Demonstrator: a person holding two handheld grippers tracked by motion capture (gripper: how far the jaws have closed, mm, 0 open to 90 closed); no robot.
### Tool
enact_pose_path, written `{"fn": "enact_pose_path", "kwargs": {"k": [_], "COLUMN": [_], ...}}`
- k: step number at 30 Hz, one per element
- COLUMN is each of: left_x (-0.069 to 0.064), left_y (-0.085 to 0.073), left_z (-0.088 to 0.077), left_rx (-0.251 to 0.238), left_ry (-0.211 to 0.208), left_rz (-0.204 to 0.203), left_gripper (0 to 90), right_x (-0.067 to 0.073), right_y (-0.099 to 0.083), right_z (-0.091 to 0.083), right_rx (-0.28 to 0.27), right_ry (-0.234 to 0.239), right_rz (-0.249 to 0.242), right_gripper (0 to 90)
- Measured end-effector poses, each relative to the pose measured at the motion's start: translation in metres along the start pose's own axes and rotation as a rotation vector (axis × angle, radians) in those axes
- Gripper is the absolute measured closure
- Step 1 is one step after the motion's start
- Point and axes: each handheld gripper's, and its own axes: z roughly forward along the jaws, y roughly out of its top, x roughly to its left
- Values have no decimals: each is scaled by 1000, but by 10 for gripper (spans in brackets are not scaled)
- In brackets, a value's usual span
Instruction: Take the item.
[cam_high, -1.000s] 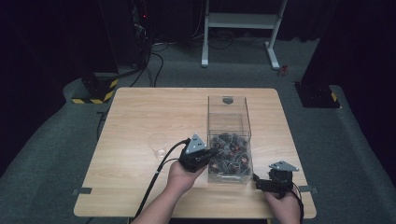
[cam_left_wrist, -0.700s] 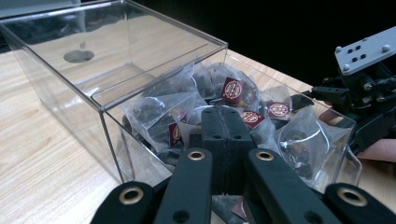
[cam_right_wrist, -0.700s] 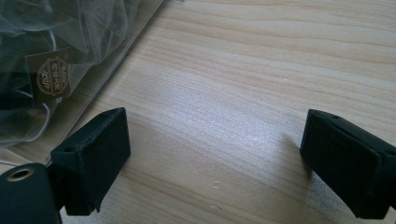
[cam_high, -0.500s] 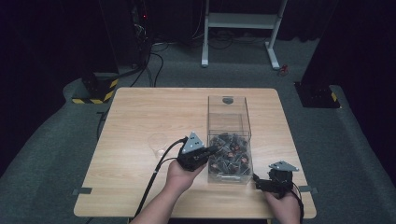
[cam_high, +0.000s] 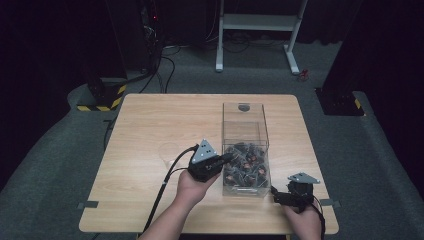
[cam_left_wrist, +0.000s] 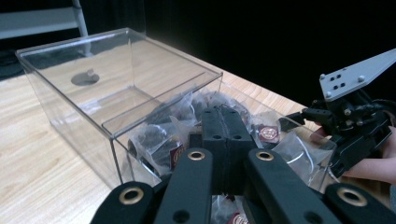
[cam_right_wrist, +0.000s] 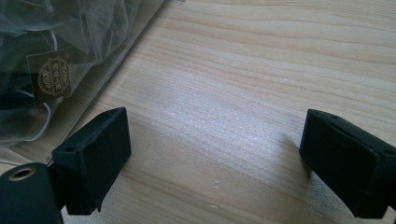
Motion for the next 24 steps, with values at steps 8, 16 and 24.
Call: {"fn": "enact_pose_path", "kwargs": {"k": [8,16,24], "left_x": [-1,2,7], "left_y": [5,6,5], "left_z": [-7,-13,-23], "left_rx": [-15,-30,-42], "left_ry": [3,7,26], "left_rz": [8,11,4], "left_gripper": [900,900,900], "right_x": [0,0,0], "right_y": [0,0,0], "right_z": [0,0,1], "right_rx": [-2,-2,-6], "right_ry": [0,1,2], "right_rz": [-5,-5,-5], "right_gripper": [89,93,93]}}
